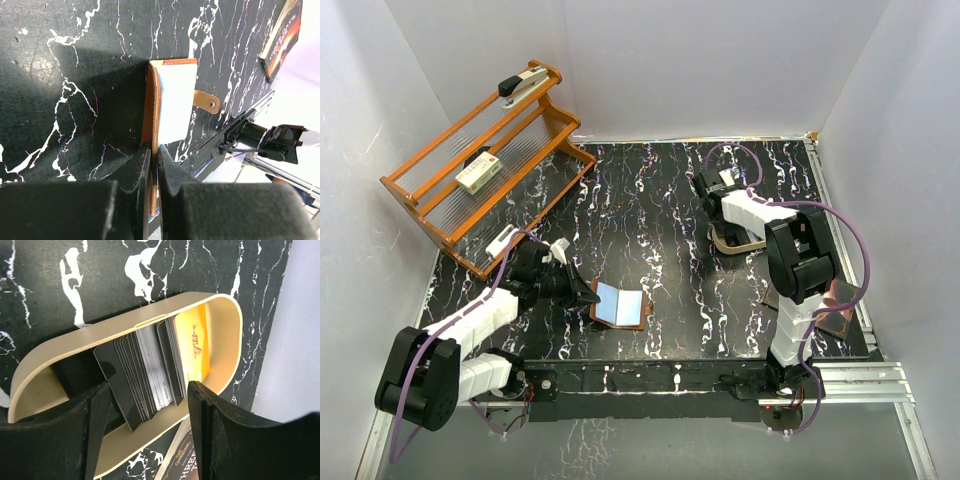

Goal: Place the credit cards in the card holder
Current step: Pick up the credit card from the storage box.

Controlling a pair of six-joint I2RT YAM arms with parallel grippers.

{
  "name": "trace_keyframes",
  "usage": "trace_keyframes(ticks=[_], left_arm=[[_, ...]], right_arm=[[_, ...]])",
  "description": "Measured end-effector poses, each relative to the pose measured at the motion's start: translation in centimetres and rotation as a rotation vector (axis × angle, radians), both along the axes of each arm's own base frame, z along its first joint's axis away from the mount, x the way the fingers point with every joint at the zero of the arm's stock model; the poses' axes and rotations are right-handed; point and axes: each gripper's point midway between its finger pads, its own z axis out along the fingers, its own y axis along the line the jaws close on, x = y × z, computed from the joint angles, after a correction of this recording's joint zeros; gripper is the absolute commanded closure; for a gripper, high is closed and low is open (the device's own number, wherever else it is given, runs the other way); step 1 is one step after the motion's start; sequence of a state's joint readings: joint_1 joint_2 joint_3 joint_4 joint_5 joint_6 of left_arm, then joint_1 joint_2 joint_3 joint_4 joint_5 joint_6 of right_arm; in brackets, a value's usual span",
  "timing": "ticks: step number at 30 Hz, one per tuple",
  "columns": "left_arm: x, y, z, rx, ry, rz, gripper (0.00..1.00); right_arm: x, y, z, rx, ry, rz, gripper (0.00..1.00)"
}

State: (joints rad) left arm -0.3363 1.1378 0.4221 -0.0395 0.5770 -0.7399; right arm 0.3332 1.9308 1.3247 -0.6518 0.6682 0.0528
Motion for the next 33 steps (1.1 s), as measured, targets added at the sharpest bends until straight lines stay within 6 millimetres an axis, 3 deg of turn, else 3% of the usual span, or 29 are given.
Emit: trace_keyframes(ticks=[14, 33], left_arm=[[0.0, 0.0, 0.0, 0.0, 0.0, 0.0, 1.0], [0.0, 0.0, 0.0, -0.001, -0.001, 0.0, 1.0]], right_arm=[[0.5, -2.9, 0.7, -0.022, -0.021, -0.076, 0.43], [2.1, -5.0, 1.7, 0.065, -0.052, -0.13, 0.47]])
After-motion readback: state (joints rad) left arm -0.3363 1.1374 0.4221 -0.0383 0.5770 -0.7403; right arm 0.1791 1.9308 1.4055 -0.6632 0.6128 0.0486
